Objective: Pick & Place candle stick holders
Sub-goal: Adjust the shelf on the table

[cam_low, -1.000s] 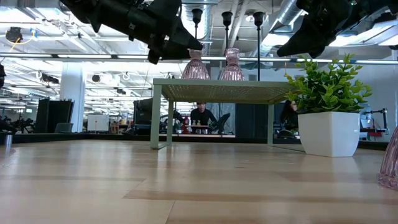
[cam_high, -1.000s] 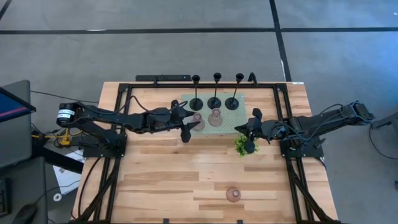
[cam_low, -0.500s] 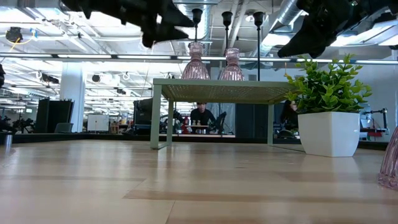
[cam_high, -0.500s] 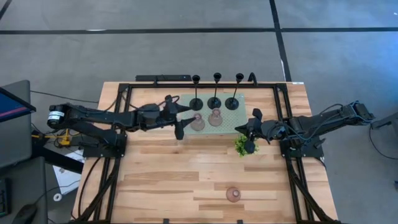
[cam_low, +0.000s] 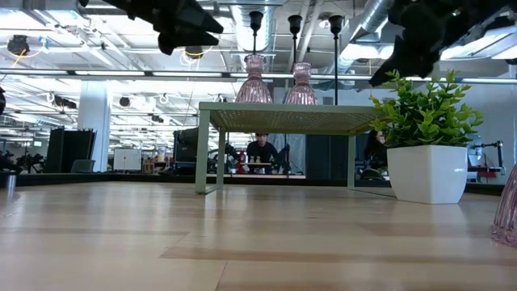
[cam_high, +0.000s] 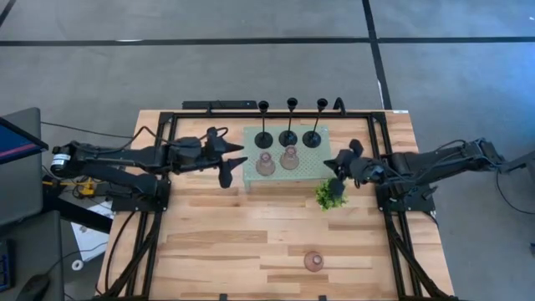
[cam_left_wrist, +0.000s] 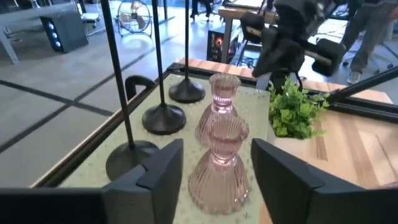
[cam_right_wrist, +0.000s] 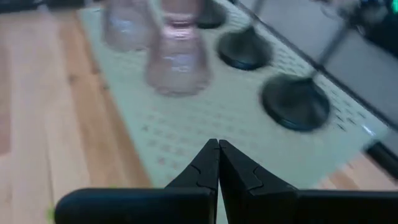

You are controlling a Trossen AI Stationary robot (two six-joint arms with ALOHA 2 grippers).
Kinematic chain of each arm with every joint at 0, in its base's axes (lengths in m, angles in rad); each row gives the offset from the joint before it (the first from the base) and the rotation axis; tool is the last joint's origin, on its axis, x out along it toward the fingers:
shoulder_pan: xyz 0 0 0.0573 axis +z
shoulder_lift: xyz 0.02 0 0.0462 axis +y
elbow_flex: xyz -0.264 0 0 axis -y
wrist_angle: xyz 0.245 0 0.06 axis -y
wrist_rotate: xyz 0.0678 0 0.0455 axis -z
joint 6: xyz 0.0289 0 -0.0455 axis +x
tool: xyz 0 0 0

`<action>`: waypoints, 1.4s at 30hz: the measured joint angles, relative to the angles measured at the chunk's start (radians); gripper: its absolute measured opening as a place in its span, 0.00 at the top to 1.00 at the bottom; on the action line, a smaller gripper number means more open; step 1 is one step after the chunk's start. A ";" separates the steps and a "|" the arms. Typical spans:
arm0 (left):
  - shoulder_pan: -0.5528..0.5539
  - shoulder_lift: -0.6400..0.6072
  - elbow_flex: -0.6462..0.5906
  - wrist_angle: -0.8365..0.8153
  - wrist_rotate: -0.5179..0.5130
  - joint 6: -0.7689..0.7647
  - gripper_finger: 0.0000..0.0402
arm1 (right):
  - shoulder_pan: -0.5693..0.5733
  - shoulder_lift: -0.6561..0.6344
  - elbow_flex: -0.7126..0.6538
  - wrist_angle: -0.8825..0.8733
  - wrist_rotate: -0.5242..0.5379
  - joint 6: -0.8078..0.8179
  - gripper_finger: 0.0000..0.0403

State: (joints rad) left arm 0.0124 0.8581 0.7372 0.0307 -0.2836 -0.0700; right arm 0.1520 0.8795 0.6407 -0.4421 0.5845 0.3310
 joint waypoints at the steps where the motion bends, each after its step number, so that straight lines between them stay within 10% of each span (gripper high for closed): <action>1: 0.000 0.000 0.000 -0.008 0.000 -0.001 0.56 | -0.014 0.000 0.012 -0.041 0.000 0.028 1.00; 16: -0.002 0.000 0.000 -0.157 0.000 -0.002 0.98 | -0.266 0.021 0.039 -0.325 -0.112 0.166 1.00; 42: -0.002 0.001 0.000 -0.235 -0.064 0.007 0.99 | -0.302 0.307 0.038 -0.026 -0.294 0.130 1.00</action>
State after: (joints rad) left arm 0.0107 0.8589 0.7372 -0.2047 -0.3475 -0.0628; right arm -0.1497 1.1868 0.6792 -0.4678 0.2902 0.4610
